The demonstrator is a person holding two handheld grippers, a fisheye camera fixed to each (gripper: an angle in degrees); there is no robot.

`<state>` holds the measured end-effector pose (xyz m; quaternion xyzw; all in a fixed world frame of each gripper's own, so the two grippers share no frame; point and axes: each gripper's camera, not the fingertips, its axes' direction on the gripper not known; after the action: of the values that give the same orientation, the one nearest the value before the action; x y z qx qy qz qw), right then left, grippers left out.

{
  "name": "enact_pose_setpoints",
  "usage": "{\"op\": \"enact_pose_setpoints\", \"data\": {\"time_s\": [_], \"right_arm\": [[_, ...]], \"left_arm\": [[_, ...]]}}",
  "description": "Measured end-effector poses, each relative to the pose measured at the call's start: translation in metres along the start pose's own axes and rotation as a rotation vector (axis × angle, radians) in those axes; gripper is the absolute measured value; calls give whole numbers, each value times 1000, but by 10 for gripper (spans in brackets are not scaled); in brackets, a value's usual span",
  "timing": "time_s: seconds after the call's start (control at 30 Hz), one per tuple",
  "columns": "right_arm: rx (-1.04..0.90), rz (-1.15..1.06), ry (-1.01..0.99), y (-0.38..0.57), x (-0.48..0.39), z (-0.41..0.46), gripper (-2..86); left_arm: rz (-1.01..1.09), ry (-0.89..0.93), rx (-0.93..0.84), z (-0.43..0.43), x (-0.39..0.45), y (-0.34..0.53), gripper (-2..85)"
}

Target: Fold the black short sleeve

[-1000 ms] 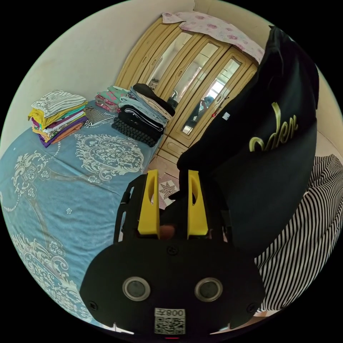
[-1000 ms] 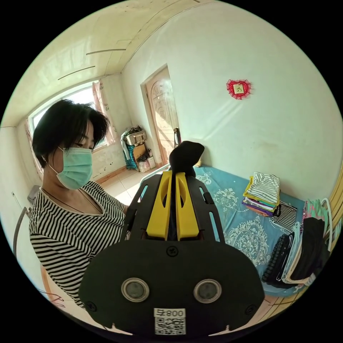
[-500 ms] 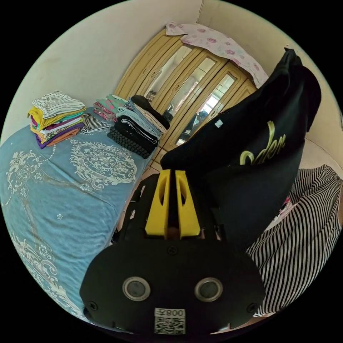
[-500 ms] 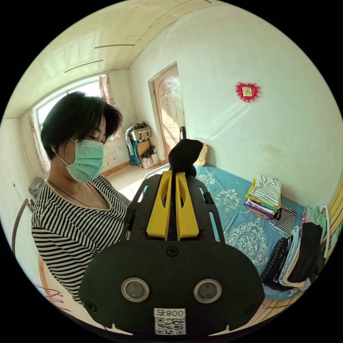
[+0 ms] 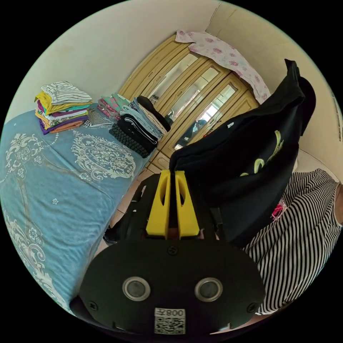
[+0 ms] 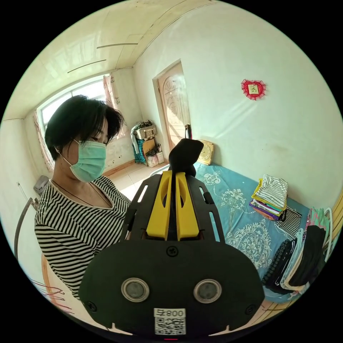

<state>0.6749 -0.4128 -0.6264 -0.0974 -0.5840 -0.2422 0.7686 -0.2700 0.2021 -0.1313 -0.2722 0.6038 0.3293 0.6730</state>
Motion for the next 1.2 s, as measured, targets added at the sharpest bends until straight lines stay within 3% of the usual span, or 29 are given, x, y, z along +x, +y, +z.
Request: {"op": "enact_pose_setpoints", "data": {"time_s": [0.23, 0.5, 0.9, 1.2], "right_arm": [[45, 109, 93, 43, 45, -21, 10], [174, 190, -33, 102, 99, 0, 13], [311, -30, -218, 110, 105, -4, 15], [324, -83, -310, 101, 167, 21, 15]], "left_arm": [[-50, -252, 232, -171, 60, 47, 20], [82, -721, 475, -359, 246, 102, 17], [347, -1152, 684, -470, 501, 171, 16], [376, -1341, 641, -520, 548, 179, 16]]}}
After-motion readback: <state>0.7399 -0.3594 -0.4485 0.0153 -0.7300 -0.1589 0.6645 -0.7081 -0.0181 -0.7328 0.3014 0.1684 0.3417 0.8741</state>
